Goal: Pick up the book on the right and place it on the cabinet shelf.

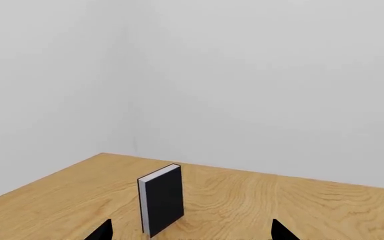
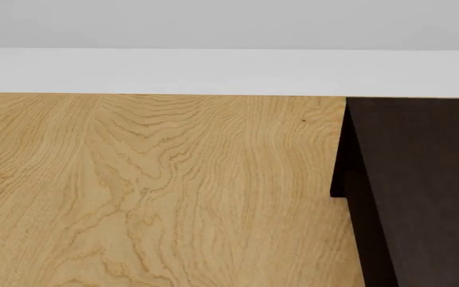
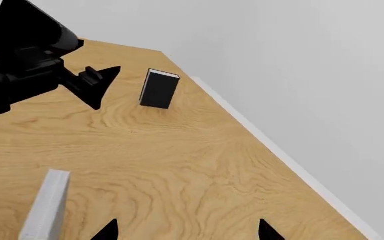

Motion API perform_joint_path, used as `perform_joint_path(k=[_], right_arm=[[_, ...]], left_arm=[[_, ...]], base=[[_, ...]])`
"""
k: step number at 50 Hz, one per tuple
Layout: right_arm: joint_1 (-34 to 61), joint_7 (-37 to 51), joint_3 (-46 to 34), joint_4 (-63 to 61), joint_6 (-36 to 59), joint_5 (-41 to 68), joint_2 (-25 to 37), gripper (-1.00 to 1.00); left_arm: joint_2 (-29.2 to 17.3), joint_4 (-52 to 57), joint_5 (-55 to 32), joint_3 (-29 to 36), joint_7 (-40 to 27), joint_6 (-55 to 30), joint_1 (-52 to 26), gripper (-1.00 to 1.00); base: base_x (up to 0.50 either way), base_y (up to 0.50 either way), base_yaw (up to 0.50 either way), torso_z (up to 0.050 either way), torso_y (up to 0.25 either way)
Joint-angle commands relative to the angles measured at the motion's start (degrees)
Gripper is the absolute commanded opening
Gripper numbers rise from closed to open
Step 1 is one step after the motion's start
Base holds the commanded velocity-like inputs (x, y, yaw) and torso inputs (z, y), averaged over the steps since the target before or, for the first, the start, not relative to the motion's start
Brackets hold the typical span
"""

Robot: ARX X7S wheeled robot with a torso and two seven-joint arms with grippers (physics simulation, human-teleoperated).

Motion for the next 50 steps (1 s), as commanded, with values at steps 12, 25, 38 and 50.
perform_joint_path(k=[12,25,38,50], right_arm=[[1.6,-0.5,-10.6,0.8,-2.5,1.0,5.4,1.0],[2.4,-1.4,-14.1,1.0,-2.5,1.7,6.8,1.0],[-2.1,-1.2,-14.1,-0.8,-0.3,1.5,7.2,1.0],[-7.5,-1.0,-11.9,-1.7,3.5,0.7,6.3,1.0]], left_arm=[[-0.2,-0.8,0.3,0.6,-0.4,-0.3,-0.3,1.0],[-0.3,-1.2,0.3,1.0,-0.4,-0.4,-0.5,1.0],[-0.2,-1.7,0.3,1.5,-0.4,-0.2,-0.8,1.0],[-0.4,-1.4,0.0,1.6,-0.9,-1.0,-1.0,1.0]], base=[[0.0,0.0,0.0,0.0,0.0],[0.0,0.0,0.0,0.0,0.0],[0.0,0.0,0.0,0.0,0.0],[0.0,0.0,0.0,0.0,0.0]])
